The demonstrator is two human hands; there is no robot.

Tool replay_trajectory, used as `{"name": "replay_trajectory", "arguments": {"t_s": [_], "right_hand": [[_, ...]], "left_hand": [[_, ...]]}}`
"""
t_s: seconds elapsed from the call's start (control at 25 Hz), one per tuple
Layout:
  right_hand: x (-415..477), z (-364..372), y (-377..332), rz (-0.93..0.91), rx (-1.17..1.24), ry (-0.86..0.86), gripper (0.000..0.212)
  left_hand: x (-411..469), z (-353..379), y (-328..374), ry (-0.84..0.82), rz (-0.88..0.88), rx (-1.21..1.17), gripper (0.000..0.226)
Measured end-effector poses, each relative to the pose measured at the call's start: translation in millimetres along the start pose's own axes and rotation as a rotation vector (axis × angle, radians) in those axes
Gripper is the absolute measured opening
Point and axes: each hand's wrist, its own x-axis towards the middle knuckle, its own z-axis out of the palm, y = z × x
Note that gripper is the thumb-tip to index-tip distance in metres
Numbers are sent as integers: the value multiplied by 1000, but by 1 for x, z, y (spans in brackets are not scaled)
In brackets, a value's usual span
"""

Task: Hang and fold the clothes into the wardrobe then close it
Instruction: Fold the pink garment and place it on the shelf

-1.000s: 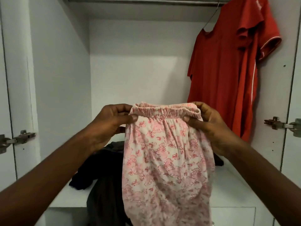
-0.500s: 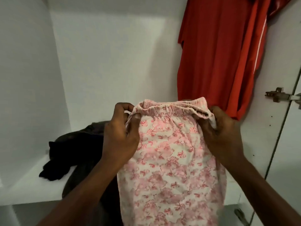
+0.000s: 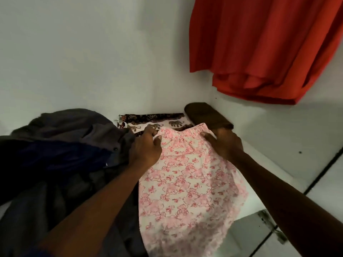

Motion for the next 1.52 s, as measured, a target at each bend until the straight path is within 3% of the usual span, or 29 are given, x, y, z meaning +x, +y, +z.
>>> {"name": "replay_trajectory", "arguments": {"t_s": [0.28, 0.44, 0.52, 0.64, 0.76, 0.88, 1.0, 1.08, 1.2, 1.32, 1.52], "right_hand": [[41, 45, 9, -91, -493, -35, 67], [56, 45, 8, 75, -257, -159, 60], [40, 28, 9, 219, -125, -183, 61], [-27, -3, 16, 345, -126, -250, 72], [-87, -12, 21, 332, -171, -277, 69], [-93, -4, 15, 269, -57, -293, 52], [-93, 0, 12, 193, -60, -267, 41], [-95, -2, 20, 174, 31, -201, 36], [-95, -9, 34, 332, 666, -196, 38], [-100, -21, 46, 386, 1081, -164, 29], [-104, -36, 66, 245, 1425, -321, 34]], "left_hand": [[44, 42, -35, -49, 83, 217, 22], [55, 43, -29, -156, 55, 206, 33], [48, 21, -22, -243, 8, 140, 50], [13, -25, -24, -312, 38, 316, 64], [-37, -54, -22, -468, 48, 612, 82], [-48, -51, -16, -558, 21, 616, 83], [-50, -36, -6, -633, -18, 522, 53], [-54, -27, -8, -564, -78, 397, 43], [-65, -26, 0, -397, -244, -98, 49], [-77, -26, 24, -194, -339, -434, 13], [-90, -36, 40, -183, -452, -935, 36]]}}
